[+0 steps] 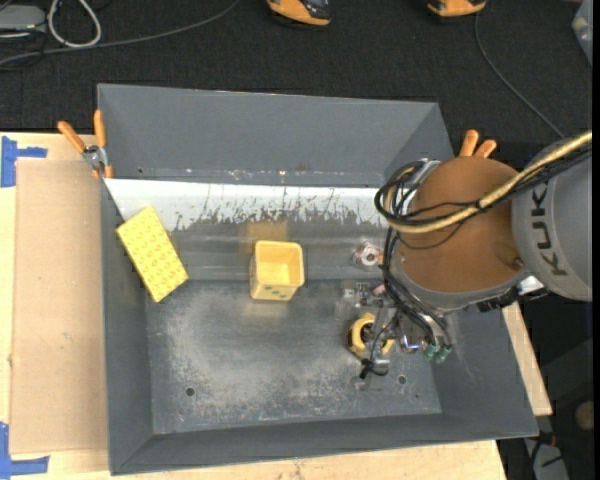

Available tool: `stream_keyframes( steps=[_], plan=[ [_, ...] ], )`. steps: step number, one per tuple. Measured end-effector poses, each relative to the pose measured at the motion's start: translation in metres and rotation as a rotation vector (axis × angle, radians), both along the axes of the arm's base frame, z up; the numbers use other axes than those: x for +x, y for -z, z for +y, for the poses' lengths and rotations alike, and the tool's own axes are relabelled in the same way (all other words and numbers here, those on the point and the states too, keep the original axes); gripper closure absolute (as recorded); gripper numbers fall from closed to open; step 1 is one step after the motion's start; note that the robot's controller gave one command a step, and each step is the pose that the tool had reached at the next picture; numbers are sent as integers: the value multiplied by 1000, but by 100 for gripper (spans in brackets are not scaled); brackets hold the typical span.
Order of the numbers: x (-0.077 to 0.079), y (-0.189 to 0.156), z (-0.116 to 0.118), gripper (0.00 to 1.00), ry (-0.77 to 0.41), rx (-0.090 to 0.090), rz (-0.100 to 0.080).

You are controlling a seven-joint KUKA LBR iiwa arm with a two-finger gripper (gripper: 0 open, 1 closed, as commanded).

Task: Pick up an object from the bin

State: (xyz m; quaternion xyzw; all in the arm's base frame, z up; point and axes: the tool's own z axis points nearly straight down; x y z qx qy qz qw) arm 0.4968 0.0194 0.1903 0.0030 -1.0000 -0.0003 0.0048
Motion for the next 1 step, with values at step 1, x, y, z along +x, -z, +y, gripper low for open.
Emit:
stream_keyframes(
  steps=[1],
  plan=[
    [2,-3,0,0,1,0,-7]
  ],
)
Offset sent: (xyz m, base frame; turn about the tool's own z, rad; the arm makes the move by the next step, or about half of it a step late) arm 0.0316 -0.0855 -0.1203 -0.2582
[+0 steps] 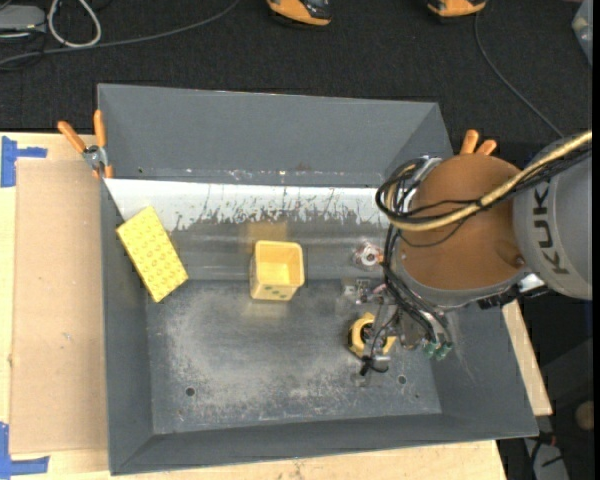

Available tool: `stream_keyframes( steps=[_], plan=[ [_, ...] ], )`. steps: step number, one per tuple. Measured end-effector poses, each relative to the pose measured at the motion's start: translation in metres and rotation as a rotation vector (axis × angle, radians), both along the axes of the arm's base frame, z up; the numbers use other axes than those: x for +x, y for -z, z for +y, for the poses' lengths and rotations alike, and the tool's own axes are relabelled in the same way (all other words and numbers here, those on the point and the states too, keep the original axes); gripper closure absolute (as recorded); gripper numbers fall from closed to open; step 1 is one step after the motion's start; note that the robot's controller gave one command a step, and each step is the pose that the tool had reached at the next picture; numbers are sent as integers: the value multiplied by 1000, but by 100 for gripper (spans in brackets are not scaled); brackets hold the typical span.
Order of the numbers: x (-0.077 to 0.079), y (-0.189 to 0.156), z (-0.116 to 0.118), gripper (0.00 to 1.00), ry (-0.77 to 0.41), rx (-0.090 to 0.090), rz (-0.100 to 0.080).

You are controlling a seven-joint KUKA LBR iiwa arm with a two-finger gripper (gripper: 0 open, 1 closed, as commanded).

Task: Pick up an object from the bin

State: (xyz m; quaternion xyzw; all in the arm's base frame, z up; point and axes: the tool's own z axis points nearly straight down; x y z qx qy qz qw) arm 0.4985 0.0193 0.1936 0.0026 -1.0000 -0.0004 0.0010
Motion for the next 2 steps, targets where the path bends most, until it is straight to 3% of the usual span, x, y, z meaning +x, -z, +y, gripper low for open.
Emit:
stream_keyframes(
  steps=[1,2],
  plan=[
    [14,52,-35,0,-112,0,-3],
    [38,60,-101,0,-211,-2,-7]
  ],
)
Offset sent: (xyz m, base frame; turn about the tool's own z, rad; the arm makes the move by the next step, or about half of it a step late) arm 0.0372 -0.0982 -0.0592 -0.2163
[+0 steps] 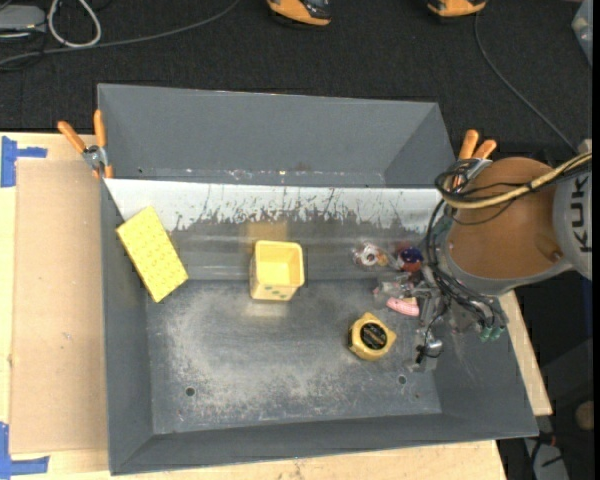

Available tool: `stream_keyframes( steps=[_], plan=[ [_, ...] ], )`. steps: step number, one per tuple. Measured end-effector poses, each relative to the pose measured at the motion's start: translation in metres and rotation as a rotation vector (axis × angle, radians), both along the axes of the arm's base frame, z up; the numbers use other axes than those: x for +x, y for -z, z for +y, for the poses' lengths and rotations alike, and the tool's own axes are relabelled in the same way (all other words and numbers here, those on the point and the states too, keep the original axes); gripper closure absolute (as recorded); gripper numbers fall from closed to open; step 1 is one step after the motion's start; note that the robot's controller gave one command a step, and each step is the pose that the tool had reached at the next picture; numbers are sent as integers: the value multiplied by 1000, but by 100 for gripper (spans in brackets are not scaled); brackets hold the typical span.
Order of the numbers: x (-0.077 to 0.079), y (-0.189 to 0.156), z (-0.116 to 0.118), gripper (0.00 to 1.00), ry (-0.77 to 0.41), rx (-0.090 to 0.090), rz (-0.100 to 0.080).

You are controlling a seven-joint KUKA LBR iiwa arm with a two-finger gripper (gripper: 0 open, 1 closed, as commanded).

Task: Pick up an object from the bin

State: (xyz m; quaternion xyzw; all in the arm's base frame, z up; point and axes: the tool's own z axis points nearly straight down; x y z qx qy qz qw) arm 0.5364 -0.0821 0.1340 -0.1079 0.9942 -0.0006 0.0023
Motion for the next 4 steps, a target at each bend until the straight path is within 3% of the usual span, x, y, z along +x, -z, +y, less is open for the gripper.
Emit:
stream_keyframes(
  steps=[1,2,3,4],
  plan=[
    [11,5,-5,0,34,5,11],
    [10,65,15,0,100,7,4],
    [15,63,23,100,195,5,-2],
    [15,63,23,100,195,5,-3]
  ],
)
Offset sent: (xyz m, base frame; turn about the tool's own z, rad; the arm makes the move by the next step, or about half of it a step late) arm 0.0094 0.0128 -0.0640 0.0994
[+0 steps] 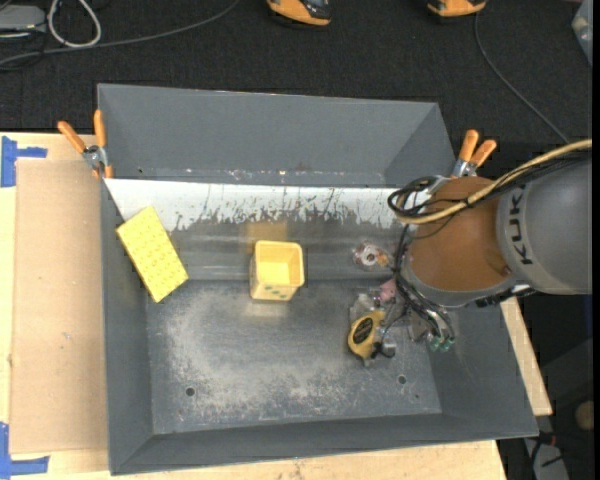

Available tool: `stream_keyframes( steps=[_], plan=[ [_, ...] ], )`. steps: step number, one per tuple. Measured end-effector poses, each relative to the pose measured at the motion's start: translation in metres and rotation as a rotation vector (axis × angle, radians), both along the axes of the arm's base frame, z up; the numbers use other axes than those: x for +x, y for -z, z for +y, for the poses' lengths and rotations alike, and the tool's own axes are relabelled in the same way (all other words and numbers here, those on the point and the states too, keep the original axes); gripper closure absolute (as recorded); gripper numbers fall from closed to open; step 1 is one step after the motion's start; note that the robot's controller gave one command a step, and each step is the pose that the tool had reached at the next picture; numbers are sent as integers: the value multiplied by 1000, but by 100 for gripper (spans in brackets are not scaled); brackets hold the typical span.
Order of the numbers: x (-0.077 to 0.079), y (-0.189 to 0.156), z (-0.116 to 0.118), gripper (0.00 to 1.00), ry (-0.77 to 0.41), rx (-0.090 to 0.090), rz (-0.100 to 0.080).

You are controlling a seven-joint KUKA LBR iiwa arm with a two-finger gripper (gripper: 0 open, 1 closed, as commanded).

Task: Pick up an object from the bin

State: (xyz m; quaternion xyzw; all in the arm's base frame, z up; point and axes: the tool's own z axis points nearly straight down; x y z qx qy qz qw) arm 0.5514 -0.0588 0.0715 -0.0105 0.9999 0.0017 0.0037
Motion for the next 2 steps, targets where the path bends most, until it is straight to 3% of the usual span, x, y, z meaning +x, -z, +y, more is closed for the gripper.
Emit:
stream_keyframes(
  steps=[1,2],
  plan=[
    [-4,-29,1,100,0,1,13],
    [-3,-68,1,100,0,1,11]
  ],
)
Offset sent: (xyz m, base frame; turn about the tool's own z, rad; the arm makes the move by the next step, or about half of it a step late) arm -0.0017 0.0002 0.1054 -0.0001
